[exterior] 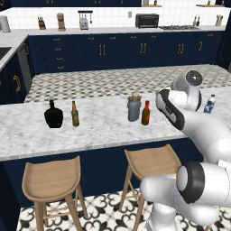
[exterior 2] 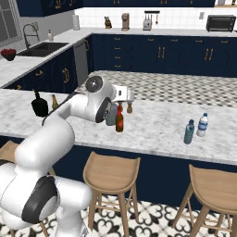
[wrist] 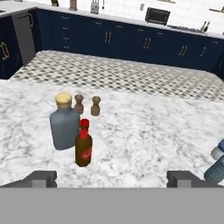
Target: Move the plastic bottles in the middle to the plastics group, and the glass bottles in the middle to the glass group.
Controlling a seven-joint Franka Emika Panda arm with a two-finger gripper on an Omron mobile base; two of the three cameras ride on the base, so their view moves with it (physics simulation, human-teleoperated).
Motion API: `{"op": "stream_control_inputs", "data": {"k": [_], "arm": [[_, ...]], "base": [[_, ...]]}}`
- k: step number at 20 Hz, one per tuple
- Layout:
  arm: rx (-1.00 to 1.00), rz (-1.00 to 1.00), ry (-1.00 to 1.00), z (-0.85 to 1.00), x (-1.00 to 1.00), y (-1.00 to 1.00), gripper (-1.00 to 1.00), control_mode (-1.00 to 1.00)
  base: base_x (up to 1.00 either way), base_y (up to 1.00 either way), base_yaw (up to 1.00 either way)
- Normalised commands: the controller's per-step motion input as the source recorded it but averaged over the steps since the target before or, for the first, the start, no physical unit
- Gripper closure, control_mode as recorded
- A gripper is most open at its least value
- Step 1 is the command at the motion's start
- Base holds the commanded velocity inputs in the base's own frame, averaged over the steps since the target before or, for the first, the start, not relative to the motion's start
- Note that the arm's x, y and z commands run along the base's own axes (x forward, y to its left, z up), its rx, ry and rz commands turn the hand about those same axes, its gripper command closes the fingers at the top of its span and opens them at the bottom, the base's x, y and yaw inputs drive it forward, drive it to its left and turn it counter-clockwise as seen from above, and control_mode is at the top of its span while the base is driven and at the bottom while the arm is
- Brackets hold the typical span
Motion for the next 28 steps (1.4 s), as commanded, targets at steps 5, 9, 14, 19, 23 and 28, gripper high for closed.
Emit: {"op": "stream_control_inputs", "data": {"k": [5, 9, 14, 19, 23, 28], "arm": [[0.0, 0.29, 0.04, -0.35, -0.16, 0.51, -1.0, -1.0], [0.0, 0.14, 0.23, -0.22, 0.12, 0.57, -1.0, -1.0], [-0.05, 0.01, 0.23, 0.23, 0.27, 0.01, -1.0, -1.0], [0.0, 0.0, 0.03, -0.04, 0.06, -0.09, -1.0, -1.0], [0.0, 0.0, -0.05, -0.44, 0.11, -0.01, -1.0, -1.0], [0.0, 0.0, -0.07, -0.39, 0.01, 0.0, -1.0, -1.0]], "base": [[0.0, 0.0, 0.0], [0.0, 0.0, 0.0], [0.0, 0.0, 0.0], [0.0, 0.0, 0.0], [0.0, 0.0, 0.0], [0.0, 0.0, 0.0]]}}
